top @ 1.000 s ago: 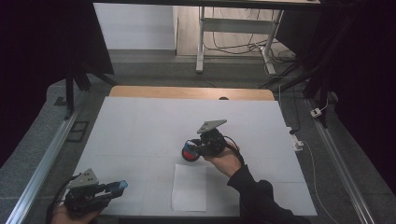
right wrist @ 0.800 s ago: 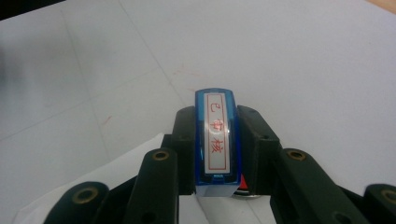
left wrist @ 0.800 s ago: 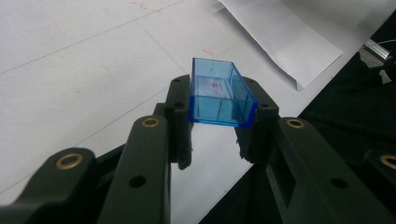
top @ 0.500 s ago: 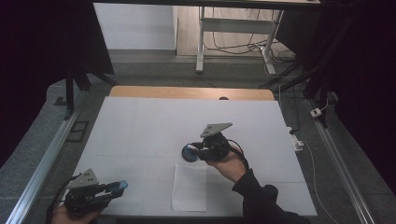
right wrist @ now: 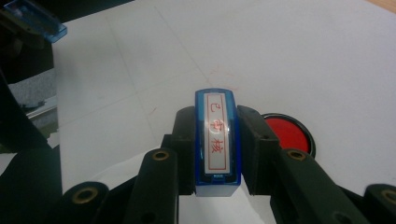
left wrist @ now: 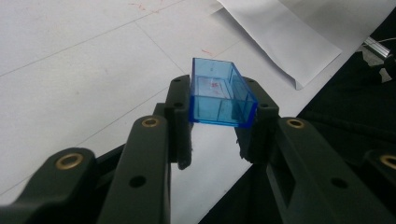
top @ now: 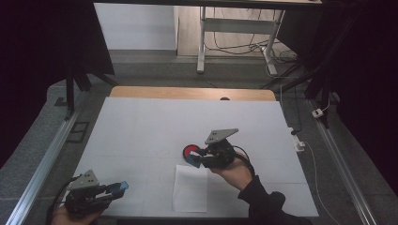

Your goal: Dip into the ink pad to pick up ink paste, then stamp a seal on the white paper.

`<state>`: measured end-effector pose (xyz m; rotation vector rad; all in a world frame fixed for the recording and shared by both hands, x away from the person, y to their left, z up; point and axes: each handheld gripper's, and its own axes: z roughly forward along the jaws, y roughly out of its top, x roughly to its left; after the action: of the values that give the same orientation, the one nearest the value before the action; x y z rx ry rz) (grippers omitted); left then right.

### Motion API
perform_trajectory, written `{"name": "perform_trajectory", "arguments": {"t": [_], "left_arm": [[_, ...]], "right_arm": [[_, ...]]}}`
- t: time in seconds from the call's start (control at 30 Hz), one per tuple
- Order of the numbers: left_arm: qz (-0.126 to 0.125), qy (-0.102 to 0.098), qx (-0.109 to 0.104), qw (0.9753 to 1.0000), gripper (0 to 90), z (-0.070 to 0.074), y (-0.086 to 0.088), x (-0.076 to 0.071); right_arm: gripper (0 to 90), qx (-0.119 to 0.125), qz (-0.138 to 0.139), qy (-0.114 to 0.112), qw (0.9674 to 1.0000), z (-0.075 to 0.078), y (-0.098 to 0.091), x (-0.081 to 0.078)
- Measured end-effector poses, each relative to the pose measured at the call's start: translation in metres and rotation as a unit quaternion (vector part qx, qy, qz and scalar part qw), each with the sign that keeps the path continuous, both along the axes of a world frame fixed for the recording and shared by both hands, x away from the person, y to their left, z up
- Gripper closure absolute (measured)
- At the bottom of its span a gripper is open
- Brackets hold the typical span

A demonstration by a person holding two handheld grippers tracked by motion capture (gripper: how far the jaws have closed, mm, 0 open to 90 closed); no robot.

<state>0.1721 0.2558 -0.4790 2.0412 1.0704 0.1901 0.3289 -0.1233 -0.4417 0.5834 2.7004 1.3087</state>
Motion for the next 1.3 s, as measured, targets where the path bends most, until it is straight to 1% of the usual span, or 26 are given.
{"name": "perform_trajectory", "arguments": {"t": [0.1, 0.23, 0.43, 0.6, 0.77, 0.93, 1.0, 1.13, 1.3], "left_arm": [[0.0, 0.0, 0.001, 1.0, 68.0, 0.0, 0.0, 0.0], [-0.001, -0.001, 0.0, 1.0, 68.0, 0.0, 0.0, 0.0], [-0.001, 0.0, 0.001, 1.0, 68.0, 0.0, 0.0, 0.0], [-0.001, -0.001, -0.001, 1.0, 68.0, 0.0, 0.0, 0.0], [-0.001, 0.0, -0.001, 1.0, 68.0, 0.0, 0.0, 0.0], [-0.002, -0.001, -0.001, 1.0, 68.0, 0.0, 0.0, 0.0], [-0.001, 0.0, -0.002, 1.0, 68.0, 0.0, 0.0, 0.0], [-0.002, 0.001, -0.003, 1.0, 68.0, 0.0, 0.001, 0.0], [-0.002, 0.001, -0.004, 1.0, 68.0, 0.0, 0.001, 0.0]], "right_arm": [[70.0, -0.004, 0.007, -0.002, 1.0, 0.0, 0.0, -0.005], [70.0, -0.003, 0.012, -0.004, 0.9999, 0.0, 0.0, -0.011], [70.0, -0.003, 0.01, -0.001, 0.9999, -0.002, -0.003, -0.015], [70.0, -0.009, 0.015, -0.004, 0.9998, -0.003, -0.004, -0.018], [70.0, -0.011, 0.021, -0.002, 0.9997, -0.007, -0.004, -0.022], [70.1, -0.021, 0.025, -0.005, 0.9995, -0.012, -0.003, -0.023], [70.1, -0.029, 0.025, -0.005, 0.9992, -0.015, -0.002, -0.023], [70.0, -0.034, 0.027, 0.0, 0.9991, -0.021, 0.0, -0.022], [70.1, -0.041, 0.03, 0.0, 0.9987, -0.025, 0.002, -0.023]]}}
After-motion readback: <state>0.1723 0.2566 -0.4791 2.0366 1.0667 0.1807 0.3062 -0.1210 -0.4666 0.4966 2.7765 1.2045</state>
